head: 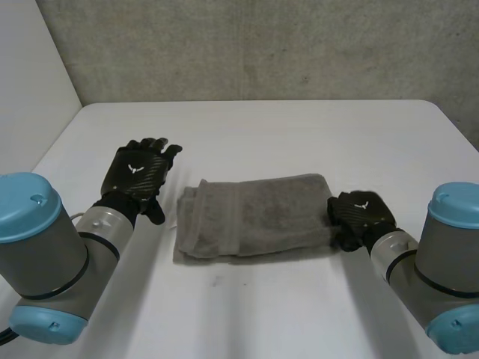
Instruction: Fold the laundry
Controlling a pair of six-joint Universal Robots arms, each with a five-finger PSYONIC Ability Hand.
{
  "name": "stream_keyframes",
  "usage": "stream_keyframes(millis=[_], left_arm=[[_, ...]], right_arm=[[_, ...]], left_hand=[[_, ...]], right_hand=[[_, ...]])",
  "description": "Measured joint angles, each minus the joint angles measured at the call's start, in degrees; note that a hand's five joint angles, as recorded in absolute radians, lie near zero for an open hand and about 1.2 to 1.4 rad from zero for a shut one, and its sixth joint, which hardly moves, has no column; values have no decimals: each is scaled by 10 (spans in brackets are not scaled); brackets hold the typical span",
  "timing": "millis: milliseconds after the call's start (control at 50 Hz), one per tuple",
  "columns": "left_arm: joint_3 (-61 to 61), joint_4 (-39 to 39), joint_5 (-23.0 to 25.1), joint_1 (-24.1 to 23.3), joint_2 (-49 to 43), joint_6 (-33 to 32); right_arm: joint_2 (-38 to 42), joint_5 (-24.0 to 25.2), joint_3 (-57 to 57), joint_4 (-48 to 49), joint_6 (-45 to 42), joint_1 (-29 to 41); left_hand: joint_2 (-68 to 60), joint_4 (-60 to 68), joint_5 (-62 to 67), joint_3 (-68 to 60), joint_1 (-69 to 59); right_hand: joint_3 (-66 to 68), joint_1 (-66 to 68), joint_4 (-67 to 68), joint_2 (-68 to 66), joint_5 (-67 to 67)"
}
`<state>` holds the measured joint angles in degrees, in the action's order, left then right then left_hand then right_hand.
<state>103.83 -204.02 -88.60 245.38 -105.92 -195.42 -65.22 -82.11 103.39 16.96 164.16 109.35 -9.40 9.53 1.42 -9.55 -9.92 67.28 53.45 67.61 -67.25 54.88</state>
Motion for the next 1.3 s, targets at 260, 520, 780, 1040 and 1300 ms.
stream_keyframes(millis=[260, 520, 780, 1040, 1300], left_arm=[[2, -2, -1, 2, 4, 0], [1, -3, -4, 9, 11, 0], [-1, -3, -4, 6, 15, 6], [-44, 11, -2, -22, 12, 111], [-120, 97, -14, -81, -132, 197]], right_arm=[[-2, -3, -88, 56, -72, 51], [105, 31, -197, 60, -78, 290], [92, 50, -193, 48, -39, 294], [-18, 13, -191, -25, 148, 176], [148, 21, -300, -154, 135, 155]], left_hand=[[0, 0, 0, 0, 0], [0, 0, 0, 0, 0], [0, 0, 0, 0, 0], [0, 0, -2, 0, 0], [0, 0, -2, 0, 0]], right_hand=[[6, 9, 7, 0, 16], [7, 9, 7, 0, 19], [-517, -403, -522, 520, -484], [-550, -416, -543, 542, -510], [-551, -416, -543, 542, -510]])
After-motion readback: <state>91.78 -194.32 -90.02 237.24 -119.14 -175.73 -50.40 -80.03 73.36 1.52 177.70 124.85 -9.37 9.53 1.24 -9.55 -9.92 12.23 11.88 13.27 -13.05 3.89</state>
